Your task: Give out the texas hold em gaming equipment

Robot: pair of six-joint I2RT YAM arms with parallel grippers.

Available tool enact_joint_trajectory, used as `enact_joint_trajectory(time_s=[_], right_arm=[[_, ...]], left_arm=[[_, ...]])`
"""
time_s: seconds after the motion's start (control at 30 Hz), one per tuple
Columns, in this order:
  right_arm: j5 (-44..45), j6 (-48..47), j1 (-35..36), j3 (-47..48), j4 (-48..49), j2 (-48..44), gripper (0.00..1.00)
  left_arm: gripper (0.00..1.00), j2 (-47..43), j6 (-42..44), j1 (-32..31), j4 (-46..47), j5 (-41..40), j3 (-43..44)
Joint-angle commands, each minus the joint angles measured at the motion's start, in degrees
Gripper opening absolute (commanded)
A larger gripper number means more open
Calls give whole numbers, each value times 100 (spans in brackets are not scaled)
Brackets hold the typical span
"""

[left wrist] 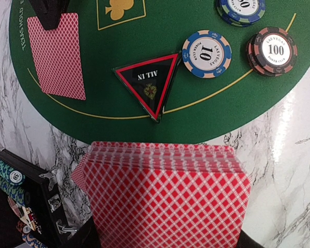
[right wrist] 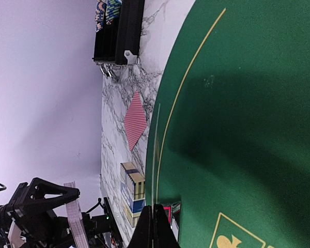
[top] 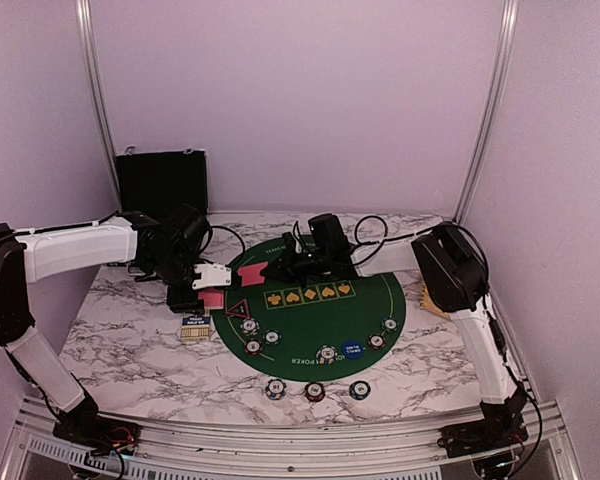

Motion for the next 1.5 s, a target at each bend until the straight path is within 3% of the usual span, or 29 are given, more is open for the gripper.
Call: enact_joint_trajectory(time_s=[0.0,0.7,0.83,1.17,1.47], right_arm=[[292,-140,136,551,-305,214,0],[466,-283,297,824,-763,646,1],[695,-575,291,944,-1215,618,22],[1024,-1022,242,1139,-1797,541,42],[1712,-1595,241,1141,-2476,178,69]], left_arm=[[16,-200,-85,30,-40,54,-31],[15,-209,-99,27,-59,72,-5],[14,-193,-106,25,-67,81,8],[14,-161,-108,25,-94,99,66],[14,-139,-132,25,-90,124,66]])
